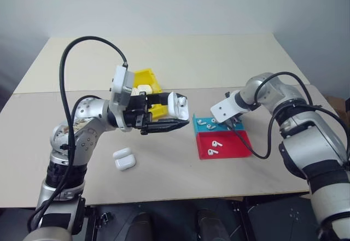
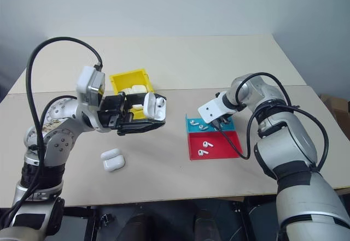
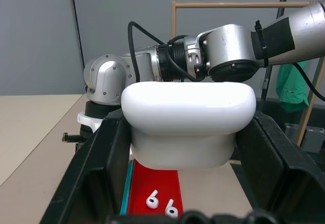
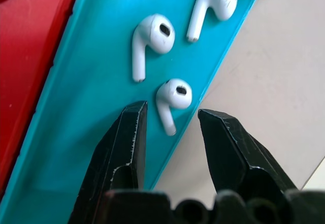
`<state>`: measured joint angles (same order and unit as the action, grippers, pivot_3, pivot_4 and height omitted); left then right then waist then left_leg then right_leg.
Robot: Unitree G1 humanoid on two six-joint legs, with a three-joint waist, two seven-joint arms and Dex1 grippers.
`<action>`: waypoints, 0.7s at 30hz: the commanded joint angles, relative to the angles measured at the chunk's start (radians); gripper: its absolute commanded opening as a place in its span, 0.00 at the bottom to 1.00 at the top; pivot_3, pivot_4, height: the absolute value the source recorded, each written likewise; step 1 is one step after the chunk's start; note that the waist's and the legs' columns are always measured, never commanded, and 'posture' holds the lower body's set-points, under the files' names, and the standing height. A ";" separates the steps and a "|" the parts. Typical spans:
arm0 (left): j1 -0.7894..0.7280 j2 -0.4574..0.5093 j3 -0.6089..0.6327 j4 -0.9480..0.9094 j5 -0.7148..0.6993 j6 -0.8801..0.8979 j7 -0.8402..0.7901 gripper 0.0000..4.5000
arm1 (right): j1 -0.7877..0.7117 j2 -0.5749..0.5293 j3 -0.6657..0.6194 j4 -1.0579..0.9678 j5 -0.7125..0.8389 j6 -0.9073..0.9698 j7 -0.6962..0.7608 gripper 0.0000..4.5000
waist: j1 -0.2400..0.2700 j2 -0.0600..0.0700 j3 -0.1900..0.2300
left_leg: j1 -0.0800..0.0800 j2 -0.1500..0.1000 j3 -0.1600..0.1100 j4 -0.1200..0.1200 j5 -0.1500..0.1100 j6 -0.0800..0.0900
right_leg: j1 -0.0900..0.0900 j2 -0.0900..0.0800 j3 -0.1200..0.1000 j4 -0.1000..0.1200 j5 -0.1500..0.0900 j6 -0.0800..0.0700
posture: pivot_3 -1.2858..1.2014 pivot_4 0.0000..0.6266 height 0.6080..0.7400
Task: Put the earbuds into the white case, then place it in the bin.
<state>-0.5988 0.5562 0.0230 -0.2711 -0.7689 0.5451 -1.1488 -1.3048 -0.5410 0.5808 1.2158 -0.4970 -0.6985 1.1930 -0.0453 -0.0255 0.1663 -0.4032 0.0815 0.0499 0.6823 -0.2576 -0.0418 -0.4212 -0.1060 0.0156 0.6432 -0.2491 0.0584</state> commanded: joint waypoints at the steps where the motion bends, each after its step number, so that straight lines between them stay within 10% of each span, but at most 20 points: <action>1: 0.001 0.011 0.029 -0.044 -0.025 -0.004 0.005 0.62 | -0.013 -0.001 -0.018 0.000 0.004 -0.013 0.008 0.46 | 0.000 0.000 0.000 | 0.000 0.000 0.000 0.000 0.000 0.000 | 0.000 0.000 0.000 0.000 0.000 0.000 | 0.52 0.24 1.00; 7: 0.010 0.019 0.029 -0.051 -0.030 -0.005 0.011 0.62 | -0.003 -0.003 -0.012 0.007 -0.010 -0.018 0.020 0.46 | 0.000 0.000 0.000 | 0.000 0.000 0.000 0.000 0.000 0.000 | 0.000 0.000 0.000 0.000 0.000 0.000 | 0.52 0.24 1.00; 13: 0.010 0.025 0.030 -0.049 -0.033 -0.006 0.014 0.62 | 0.008 0.003 -0.024 0.012 -0.001 -0.013 0.034 0.15 | 0.000 0.000 0.000 | 0.001 0.000 0.000 0.000 0.000 0.000 | 0.001 0.000 0.000 0.000 0.000 0.000 | 0.52 0.24 1.00; 21: 0.005 0.031 0.028 -0.034 -0.030 -0.011 0.008 0.62 | 0.017 -0.001 -0.068 -0.004 0.033 0.013 0.064 0.15 | 0.000 0.000 0.000 | 0.001 0.000 0.000 0.000 0.000 0.000 | 0.001 0.000 0.000 0.000 0.000 0.000 | 0.52 0.24 1.00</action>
<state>-0.5870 0.5819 0.0233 -0.2922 -0.7836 0.5448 -1.1389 -1.2902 -0.5321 0.5340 1.2237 -0.4858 -0.6953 1.2432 -0.0450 -0.0254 0.1663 -0.4025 0.0815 0.0498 0.6820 -0.2574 -0.0421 -0.4205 -0.1060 0.0155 0.6435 -0.2491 0.0584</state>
